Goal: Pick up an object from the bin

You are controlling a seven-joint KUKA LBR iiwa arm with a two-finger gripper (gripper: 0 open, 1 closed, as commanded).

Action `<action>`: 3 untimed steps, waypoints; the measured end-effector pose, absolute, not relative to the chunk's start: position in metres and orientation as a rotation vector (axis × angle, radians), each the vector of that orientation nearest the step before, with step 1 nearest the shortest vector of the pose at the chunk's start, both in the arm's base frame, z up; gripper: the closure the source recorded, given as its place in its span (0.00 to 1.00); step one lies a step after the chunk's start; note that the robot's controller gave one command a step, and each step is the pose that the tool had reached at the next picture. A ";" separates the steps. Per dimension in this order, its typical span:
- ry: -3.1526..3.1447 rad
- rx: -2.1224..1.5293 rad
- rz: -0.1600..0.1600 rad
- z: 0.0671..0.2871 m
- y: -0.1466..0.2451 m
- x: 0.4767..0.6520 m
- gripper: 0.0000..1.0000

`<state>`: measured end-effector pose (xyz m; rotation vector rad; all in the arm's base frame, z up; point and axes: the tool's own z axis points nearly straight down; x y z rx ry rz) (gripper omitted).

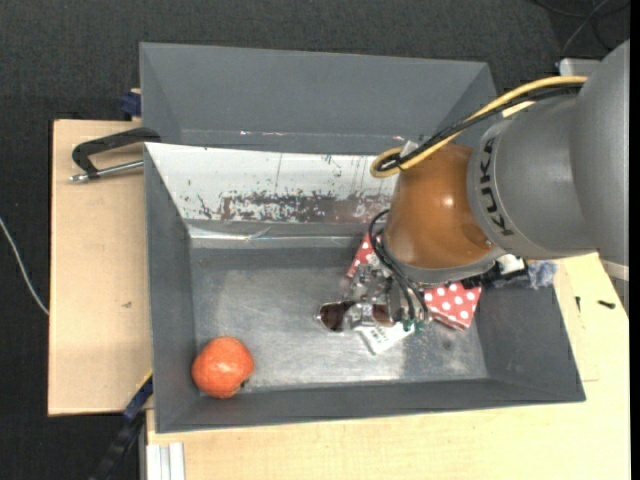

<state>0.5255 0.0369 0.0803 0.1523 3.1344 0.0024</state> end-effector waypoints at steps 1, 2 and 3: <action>3.137 0.132 0.002 0.289 0.047 0.534 1.00; 3.128 0.130 0.004 0.307 0.048 0.536 1.00; 3.141 0.029 0.002 0.169 0.065 0.547 1.00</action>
Offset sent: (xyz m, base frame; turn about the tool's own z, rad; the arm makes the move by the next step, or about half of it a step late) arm 0.0000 0.0000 0.0000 0.0000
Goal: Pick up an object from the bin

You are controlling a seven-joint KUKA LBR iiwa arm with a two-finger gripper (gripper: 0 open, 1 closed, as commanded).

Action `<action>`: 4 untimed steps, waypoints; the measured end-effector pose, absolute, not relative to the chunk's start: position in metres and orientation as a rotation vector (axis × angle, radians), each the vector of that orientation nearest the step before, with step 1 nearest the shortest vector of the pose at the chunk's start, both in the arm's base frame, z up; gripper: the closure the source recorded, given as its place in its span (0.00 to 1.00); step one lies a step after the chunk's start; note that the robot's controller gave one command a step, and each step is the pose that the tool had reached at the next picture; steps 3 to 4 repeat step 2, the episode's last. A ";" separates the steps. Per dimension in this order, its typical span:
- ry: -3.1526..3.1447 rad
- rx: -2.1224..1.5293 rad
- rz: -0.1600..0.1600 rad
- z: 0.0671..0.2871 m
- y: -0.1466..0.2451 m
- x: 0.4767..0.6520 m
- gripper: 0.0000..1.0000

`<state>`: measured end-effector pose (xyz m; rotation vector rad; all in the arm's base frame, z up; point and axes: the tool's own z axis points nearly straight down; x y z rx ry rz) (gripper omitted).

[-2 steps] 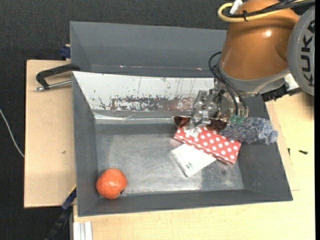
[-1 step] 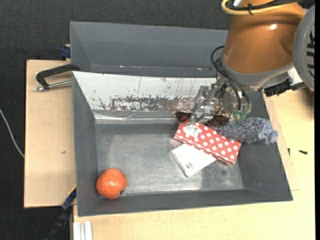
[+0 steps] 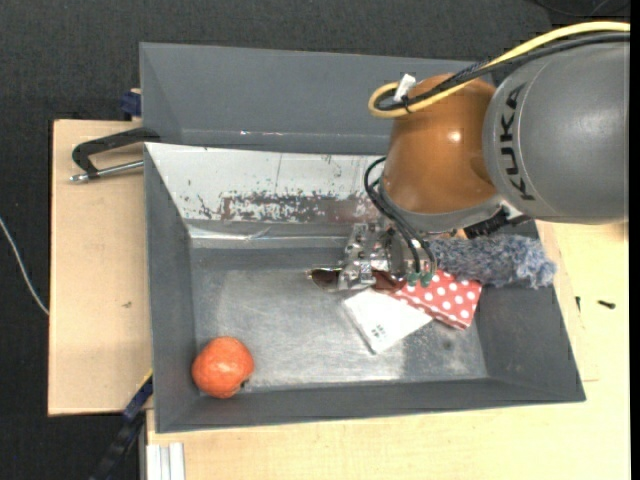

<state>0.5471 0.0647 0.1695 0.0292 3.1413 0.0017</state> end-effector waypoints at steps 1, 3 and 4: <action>3.141 0.029 0.002 0.170 0.065 0.547 1.00; 3.140 0.043 0.002 0.208 0.066 0.554 1.00; 3.140 0.043 0.002 0.208 0.066 0.554 1.00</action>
Offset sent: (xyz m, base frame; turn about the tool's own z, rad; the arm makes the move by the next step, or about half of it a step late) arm 0.0095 0.0018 0.0547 0.0121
